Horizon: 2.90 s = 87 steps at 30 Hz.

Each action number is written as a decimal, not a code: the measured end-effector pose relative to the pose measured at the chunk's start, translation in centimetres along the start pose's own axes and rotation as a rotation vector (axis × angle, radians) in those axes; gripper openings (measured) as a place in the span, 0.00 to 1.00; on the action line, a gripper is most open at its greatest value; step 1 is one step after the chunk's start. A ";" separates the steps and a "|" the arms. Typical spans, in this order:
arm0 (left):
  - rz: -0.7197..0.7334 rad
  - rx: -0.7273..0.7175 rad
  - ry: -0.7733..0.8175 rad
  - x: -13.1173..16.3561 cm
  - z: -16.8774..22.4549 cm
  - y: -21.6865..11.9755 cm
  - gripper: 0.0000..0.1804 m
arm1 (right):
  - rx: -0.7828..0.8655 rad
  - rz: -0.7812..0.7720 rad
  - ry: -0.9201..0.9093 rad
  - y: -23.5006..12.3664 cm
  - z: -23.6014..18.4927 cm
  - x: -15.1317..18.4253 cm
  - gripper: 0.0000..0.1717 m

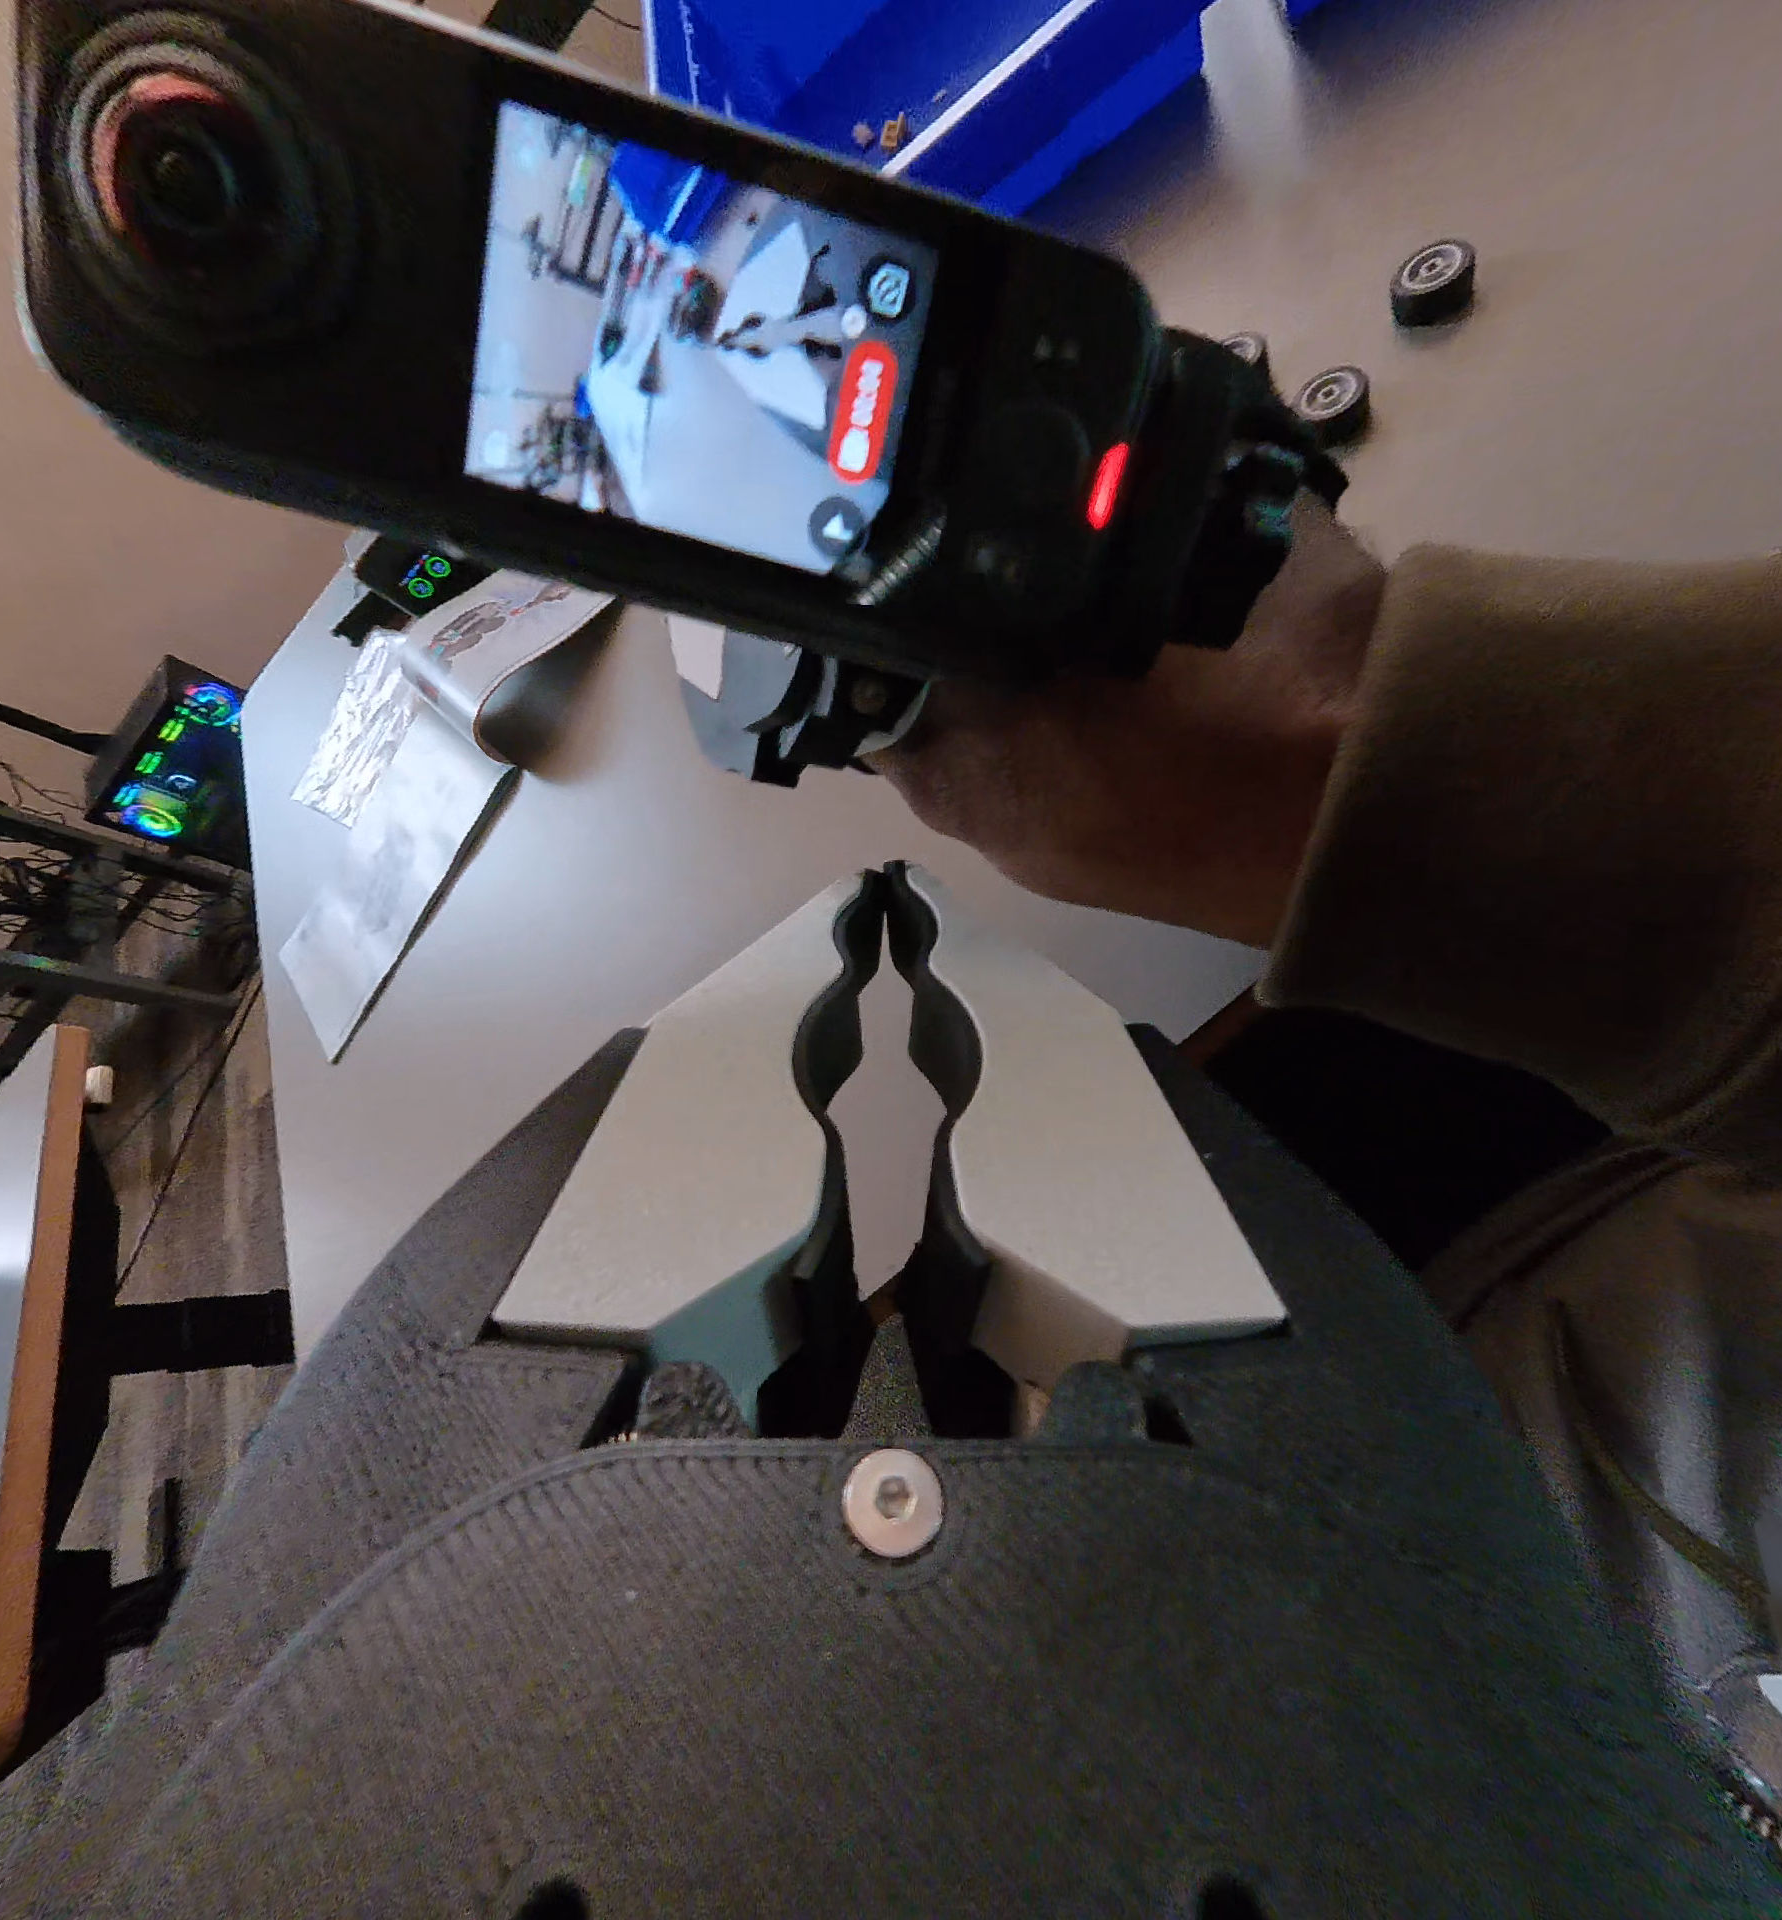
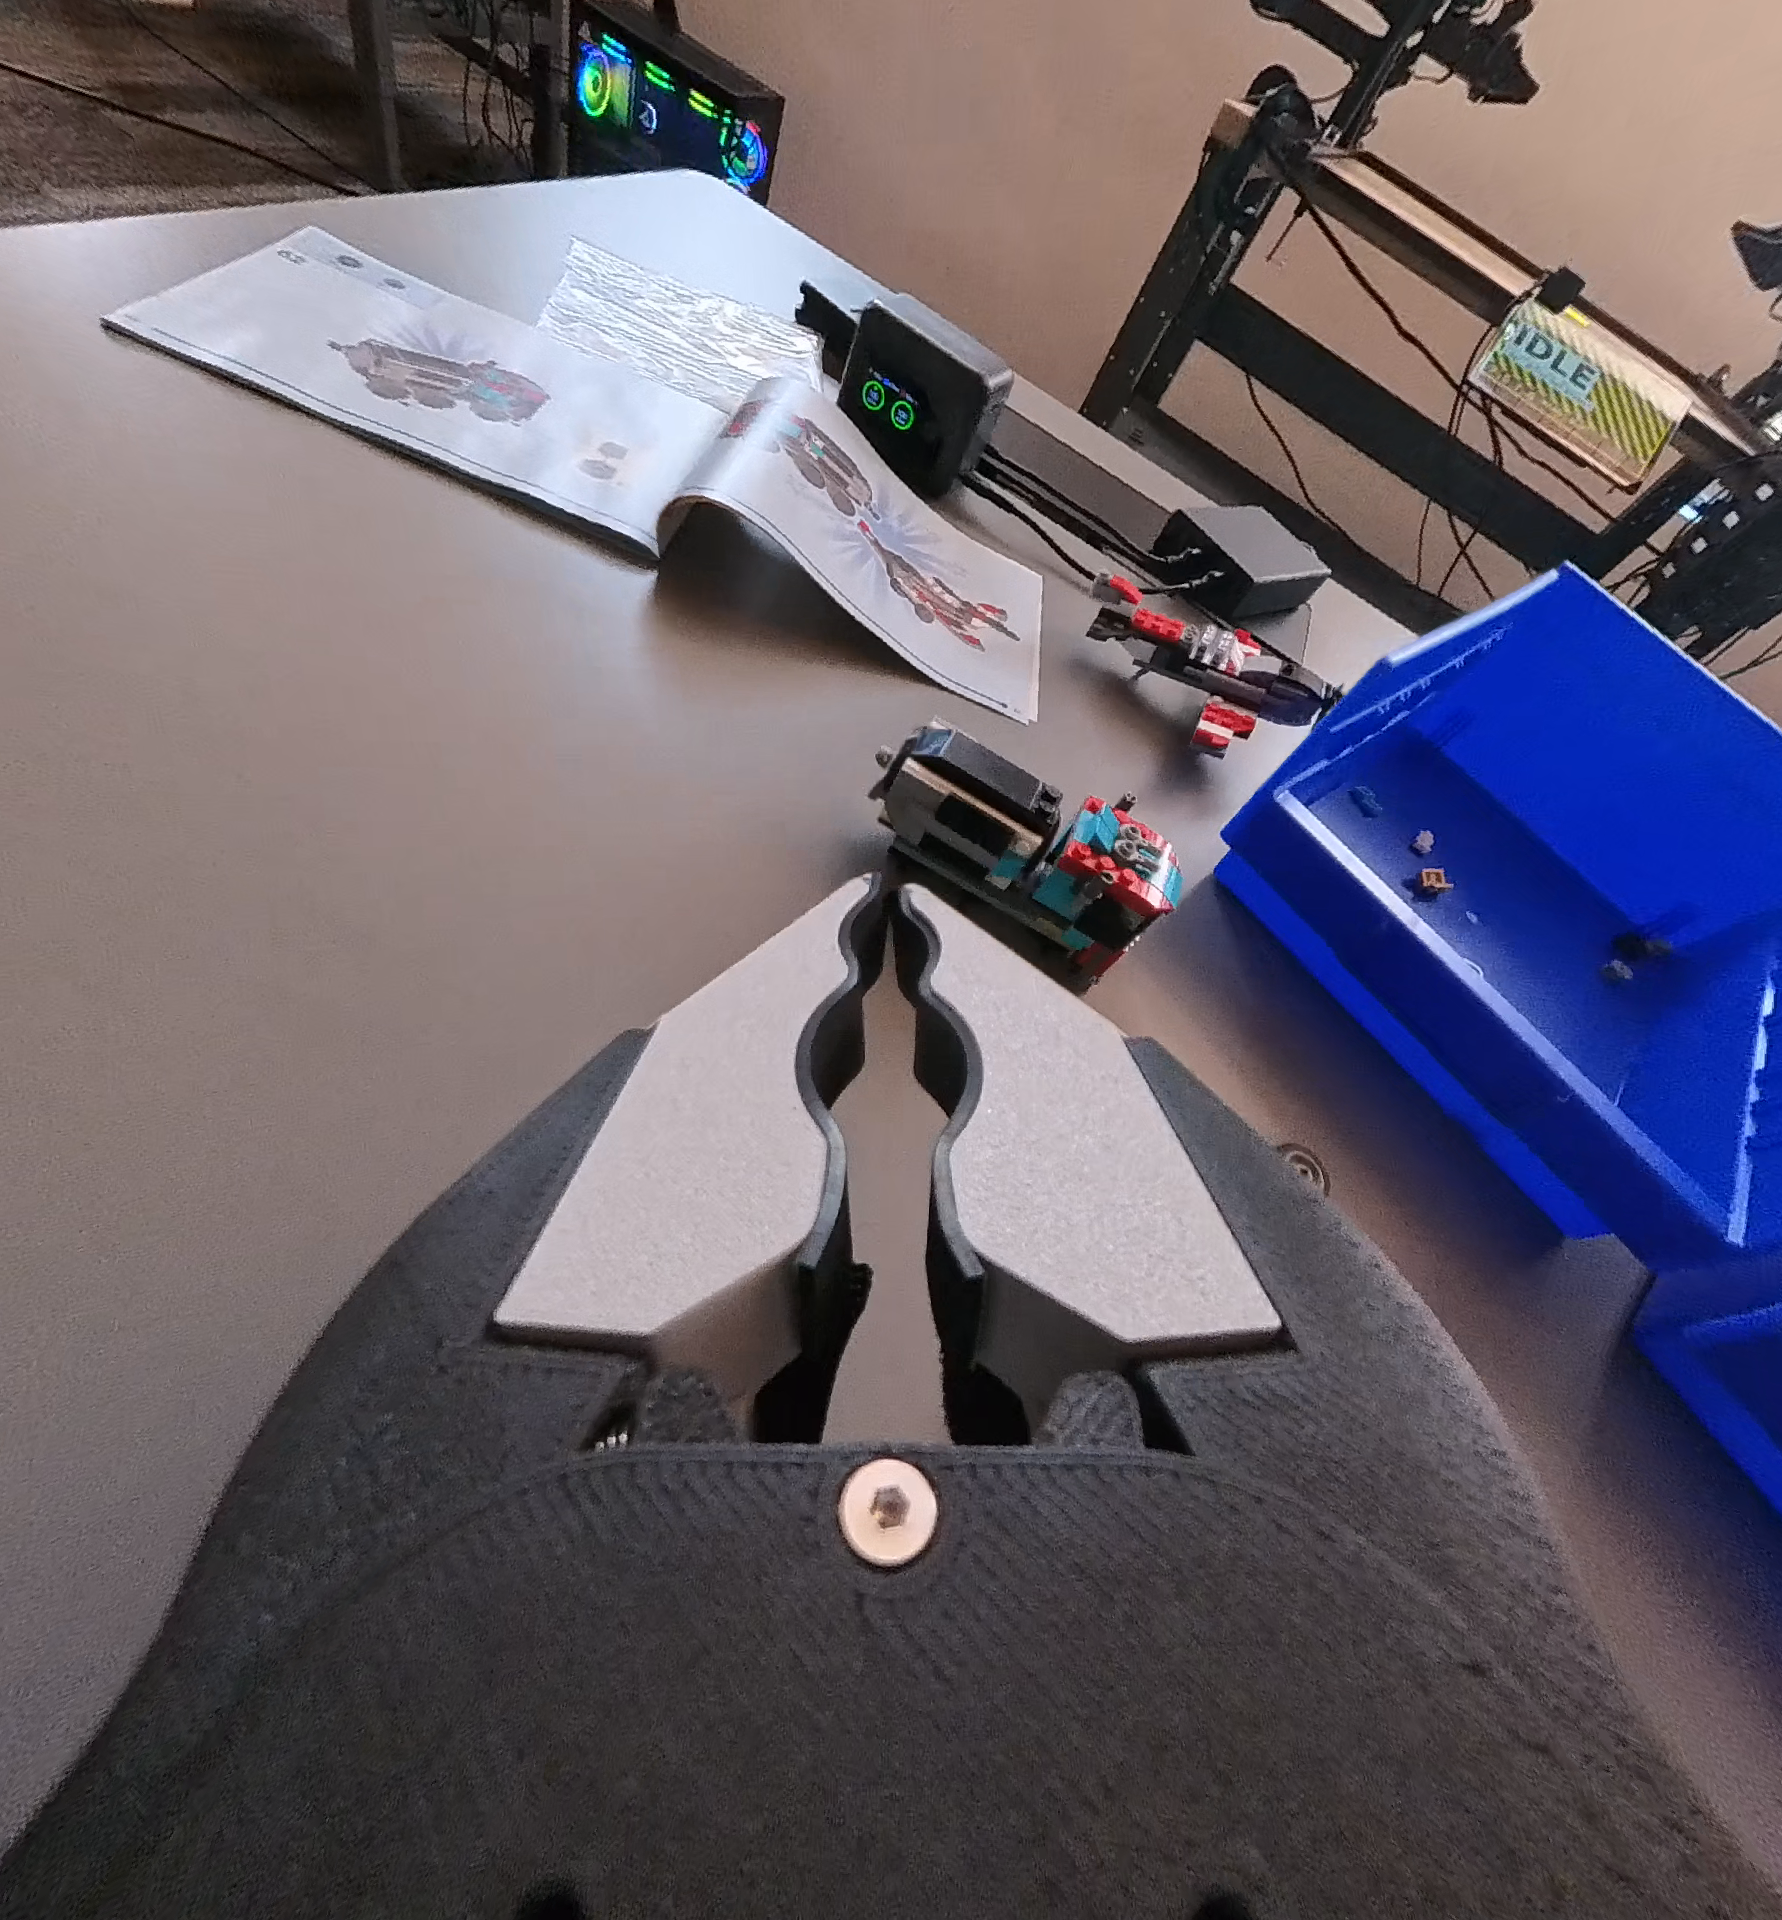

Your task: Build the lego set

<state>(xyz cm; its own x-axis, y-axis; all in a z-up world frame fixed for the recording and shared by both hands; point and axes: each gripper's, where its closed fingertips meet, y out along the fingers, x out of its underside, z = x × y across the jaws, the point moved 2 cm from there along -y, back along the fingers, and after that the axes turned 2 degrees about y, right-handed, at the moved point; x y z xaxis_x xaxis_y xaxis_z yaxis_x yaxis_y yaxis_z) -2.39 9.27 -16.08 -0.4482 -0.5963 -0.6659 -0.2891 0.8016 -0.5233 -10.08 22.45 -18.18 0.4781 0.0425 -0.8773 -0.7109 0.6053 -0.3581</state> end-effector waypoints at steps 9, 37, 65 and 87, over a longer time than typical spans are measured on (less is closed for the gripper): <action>-0.045 0.011 0.024 0.6 0.5 0.5 0.01 | 0.037 0.012 -0.088 -1.5 -0.2 -0.3 0.00; -0.026 0.037 0.054 0.2 1.4 -0.8 0.01 | 0.092 0.007 -0.225 -6.2 0.1 -0.1 0.00; 0.230 0.252 -0.274 -0.6 -11.9 6.9 0.29 | -0.409 -0.071 0.204 -6.2 7.2 1.7 0.35; 0.324 0.621 -0.321 0.6 -10.1 17.5 0.56 | -0.867 0.027 -0.002 1.5 11.0 2.7 0.45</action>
<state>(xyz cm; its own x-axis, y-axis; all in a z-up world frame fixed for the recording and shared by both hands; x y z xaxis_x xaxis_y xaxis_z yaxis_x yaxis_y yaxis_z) -16.30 23.36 -20.25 -0.1347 -0.3944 -0.9090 0.3855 0.8242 -0.4148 -4.19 32.19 -17.62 0.4555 0.0501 -0.8888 -0.8642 -0.2150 -0.4550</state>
